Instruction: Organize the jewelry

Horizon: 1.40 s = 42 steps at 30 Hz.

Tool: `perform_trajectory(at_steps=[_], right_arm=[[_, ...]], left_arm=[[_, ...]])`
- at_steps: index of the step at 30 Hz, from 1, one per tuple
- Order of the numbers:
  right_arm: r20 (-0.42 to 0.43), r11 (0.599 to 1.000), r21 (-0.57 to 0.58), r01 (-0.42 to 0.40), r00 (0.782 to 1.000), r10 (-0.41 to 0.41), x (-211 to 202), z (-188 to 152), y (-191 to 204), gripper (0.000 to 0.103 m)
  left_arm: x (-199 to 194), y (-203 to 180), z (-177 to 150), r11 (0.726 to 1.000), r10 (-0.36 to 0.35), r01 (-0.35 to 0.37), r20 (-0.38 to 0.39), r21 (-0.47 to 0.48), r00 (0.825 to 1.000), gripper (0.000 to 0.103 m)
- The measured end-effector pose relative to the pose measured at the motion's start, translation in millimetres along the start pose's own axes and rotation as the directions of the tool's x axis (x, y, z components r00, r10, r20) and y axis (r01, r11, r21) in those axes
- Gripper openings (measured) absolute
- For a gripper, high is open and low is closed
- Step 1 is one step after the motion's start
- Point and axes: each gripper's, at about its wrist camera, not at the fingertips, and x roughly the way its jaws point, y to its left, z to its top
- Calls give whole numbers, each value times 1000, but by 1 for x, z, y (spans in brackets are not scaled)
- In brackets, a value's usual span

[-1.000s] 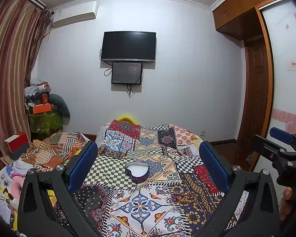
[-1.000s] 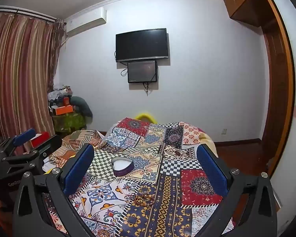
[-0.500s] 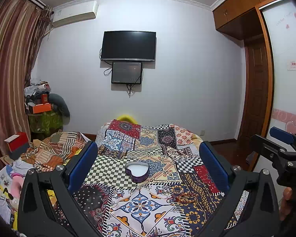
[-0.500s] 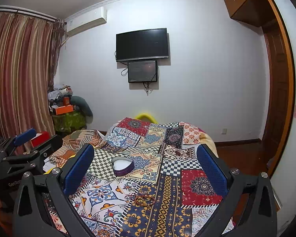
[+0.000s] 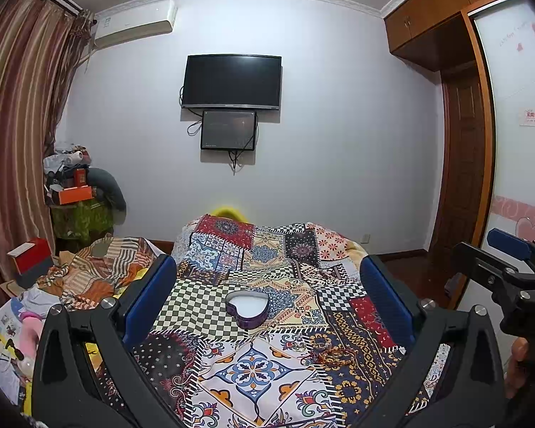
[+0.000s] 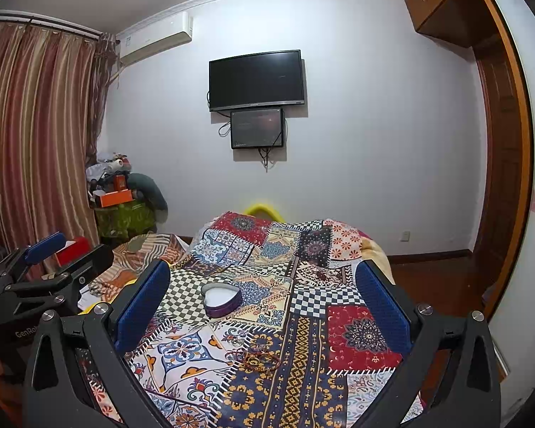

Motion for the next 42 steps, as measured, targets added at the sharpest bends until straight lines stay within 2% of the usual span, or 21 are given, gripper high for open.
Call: perform_trajectory(at_steps=[16,26,35,42], right_arm=[[-26,1000,14,3,1000,-2,12,-14,-3,103],[-133,999,45,25,991,-19,47,-32,-19,103],[-272,996,60,62,961,-43,89,-60,-38,103],[-357,994,92,62,934,-25,113,-85,-58,103]], left_arm=[[12,0,-9,1000,2,-2,-30,10,1000,103],[52,1,-21,1000,13,-11,-120,16,993,103],[111,1,-55,1000,0,6,-279,19,960,103],[150,-1,-85,999,-5,21,-396,34,918,89]])
